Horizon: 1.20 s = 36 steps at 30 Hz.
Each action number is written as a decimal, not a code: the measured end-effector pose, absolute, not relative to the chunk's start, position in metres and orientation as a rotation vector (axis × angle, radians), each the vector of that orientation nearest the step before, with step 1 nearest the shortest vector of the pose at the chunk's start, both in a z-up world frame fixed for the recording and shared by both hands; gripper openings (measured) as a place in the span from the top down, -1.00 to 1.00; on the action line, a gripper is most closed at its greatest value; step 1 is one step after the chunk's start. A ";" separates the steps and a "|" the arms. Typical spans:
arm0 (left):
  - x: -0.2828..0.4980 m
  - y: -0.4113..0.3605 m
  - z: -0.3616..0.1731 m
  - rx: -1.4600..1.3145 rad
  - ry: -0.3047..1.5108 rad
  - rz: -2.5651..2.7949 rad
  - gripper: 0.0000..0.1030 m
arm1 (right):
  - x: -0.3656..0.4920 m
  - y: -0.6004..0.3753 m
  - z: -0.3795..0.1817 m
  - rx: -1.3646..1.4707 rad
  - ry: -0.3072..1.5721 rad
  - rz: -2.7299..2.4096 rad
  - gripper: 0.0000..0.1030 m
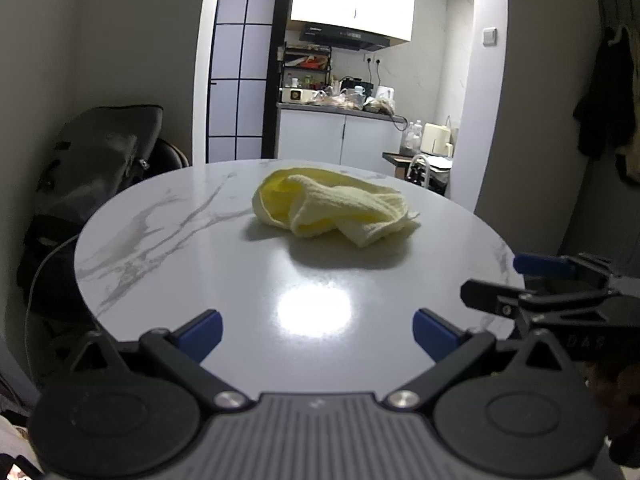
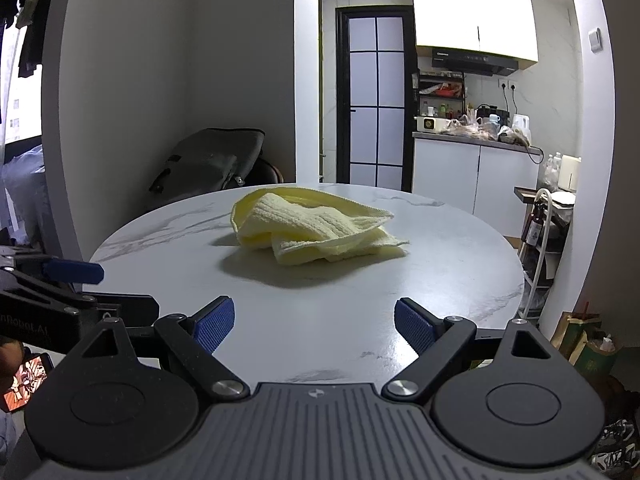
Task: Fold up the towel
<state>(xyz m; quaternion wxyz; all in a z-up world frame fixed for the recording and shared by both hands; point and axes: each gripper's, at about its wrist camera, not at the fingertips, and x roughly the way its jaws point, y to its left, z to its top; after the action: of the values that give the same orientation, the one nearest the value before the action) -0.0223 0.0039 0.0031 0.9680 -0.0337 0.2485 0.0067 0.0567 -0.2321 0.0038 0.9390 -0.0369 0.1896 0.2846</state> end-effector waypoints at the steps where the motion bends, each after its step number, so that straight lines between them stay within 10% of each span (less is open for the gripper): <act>1: -0.023 0.003 0.003 -0.064 0.503 0.016 -0.98 | 0.056 -0.232 0.004 -0.075 0.388 0.581 -0.76; 36: -0.023 -0.004 -0.007 -0.066 0.530 -0.008 -0.96 | 0.056 -0.235 -0.010 -0.024 0.434 0.574 -0.76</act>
<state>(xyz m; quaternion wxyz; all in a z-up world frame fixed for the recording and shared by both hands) -0.0225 -0.0040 -0.0072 0.9646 -0.0327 0.2618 -0.0042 0.0563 -0.2353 -0.0100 0.9359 -0.0119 0.2125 0.2808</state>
